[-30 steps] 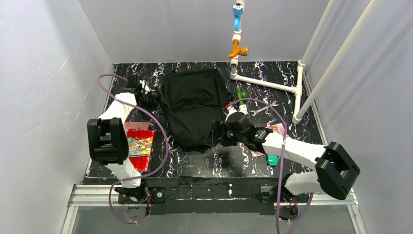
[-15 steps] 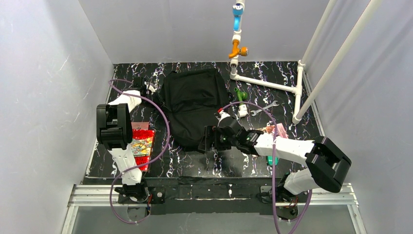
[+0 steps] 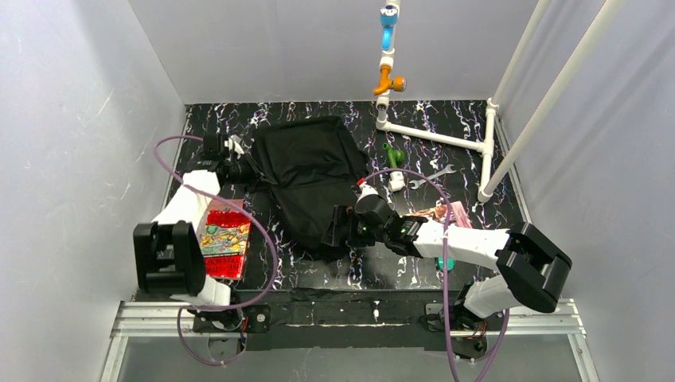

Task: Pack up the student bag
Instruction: Unzip the student bag at the center of the board.

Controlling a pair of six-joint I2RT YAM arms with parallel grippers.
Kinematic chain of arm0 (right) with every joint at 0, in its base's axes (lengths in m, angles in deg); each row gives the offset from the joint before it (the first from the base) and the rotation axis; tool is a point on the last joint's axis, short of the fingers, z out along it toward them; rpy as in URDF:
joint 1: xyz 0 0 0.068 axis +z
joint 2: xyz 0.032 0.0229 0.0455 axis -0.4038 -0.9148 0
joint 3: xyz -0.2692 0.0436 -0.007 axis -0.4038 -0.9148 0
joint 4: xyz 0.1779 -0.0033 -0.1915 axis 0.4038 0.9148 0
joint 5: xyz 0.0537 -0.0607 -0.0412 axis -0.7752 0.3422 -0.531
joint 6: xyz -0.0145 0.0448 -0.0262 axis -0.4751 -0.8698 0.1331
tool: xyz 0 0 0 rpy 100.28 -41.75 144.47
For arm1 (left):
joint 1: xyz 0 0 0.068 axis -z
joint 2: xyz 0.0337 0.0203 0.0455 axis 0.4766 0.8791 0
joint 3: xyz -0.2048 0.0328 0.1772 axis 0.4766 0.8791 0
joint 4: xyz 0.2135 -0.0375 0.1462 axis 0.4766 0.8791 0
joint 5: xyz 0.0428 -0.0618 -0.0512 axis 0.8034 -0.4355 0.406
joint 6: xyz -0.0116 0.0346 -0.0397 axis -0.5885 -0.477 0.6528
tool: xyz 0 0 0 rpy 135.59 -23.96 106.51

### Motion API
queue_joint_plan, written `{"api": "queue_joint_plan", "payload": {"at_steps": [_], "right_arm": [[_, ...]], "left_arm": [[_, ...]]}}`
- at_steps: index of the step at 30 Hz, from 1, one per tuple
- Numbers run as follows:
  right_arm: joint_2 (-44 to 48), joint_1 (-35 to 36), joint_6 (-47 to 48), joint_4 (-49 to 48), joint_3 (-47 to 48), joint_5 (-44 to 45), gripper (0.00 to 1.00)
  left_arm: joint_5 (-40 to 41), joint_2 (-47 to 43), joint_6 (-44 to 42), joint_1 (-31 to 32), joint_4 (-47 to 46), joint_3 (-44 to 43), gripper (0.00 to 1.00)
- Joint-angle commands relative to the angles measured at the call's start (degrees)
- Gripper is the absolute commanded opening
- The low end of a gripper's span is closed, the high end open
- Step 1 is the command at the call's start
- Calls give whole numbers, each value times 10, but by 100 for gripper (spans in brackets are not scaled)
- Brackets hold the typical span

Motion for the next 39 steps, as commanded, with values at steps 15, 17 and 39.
{"api": "queue_joint_plan", "payload": {"at_steps": [15, 17, 39], "right_arm": [[-50, 16, 167, 159, 165, 127, 88], [-43, 23, 190, 188, 190, 140, 86], [-166, 139, 132, 219, 391, 257, 76]], "left_arm": [[-70, -210, -46, 46, -8, 120, 0], [-81, -207, -44, 46, -9, 121, 0], [-134, -187, -20, 46, -36, 134, 0]]}}
